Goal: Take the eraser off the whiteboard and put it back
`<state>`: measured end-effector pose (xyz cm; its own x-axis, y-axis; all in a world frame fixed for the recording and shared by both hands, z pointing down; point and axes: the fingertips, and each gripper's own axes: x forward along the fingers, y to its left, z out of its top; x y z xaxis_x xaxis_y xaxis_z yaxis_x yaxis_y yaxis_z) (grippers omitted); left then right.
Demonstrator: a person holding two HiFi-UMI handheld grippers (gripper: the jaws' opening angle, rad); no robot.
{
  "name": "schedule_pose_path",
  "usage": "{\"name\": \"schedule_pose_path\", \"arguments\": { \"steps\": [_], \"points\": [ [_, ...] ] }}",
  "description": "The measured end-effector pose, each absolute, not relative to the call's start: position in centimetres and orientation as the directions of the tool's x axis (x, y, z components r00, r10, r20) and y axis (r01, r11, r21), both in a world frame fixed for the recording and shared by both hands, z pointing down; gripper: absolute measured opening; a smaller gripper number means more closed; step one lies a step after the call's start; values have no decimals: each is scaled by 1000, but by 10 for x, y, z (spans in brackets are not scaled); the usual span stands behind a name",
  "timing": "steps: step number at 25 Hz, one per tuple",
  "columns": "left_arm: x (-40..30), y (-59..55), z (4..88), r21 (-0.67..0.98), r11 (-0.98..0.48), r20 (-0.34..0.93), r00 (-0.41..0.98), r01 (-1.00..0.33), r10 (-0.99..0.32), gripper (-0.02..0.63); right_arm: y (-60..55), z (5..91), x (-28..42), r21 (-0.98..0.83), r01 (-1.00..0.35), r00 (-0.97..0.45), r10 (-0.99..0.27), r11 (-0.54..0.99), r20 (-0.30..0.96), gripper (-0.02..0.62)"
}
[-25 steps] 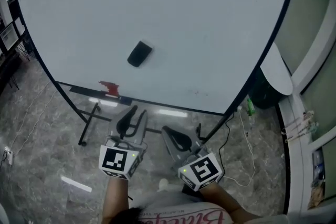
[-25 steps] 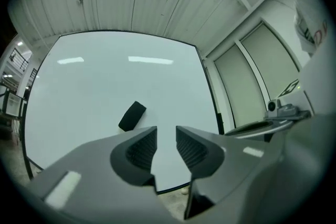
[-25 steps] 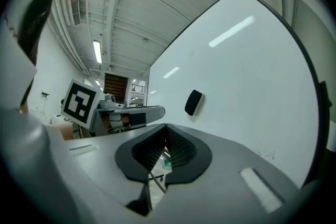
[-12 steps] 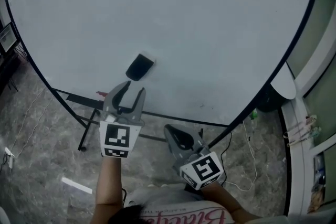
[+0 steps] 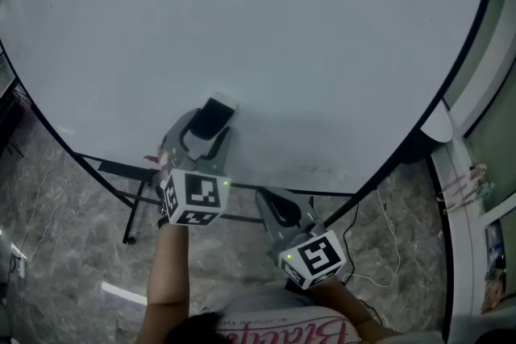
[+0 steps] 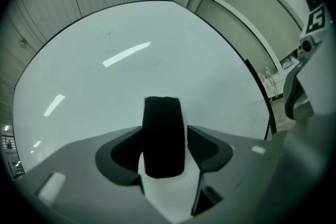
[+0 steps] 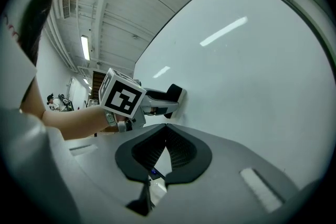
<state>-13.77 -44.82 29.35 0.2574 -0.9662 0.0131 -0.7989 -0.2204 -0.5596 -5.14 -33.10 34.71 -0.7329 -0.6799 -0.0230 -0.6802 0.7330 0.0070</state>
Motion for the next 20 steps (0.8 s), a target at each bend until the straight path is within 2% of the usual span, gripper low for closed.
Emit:
{"name": "schedule_pose_path", "arguments": {
  "steps": [4,14,20],
  "points": [
    [-141,-455,293,-556,-221,8,260,-801,-966,229,-334,345,-51,8,-695,-719,-695,719,-34,2],
    [-140,-457,292,-545,-211,-2,253,-812,-967,224,-338,346,-57,16,-693,-721,-692,721,-24,2],
    [-144,-434,294,-440,-222,-43,267,-870,-963,224,-331,348,-59,36,-686,-728,-686,727,-15,2]
  ]
}}
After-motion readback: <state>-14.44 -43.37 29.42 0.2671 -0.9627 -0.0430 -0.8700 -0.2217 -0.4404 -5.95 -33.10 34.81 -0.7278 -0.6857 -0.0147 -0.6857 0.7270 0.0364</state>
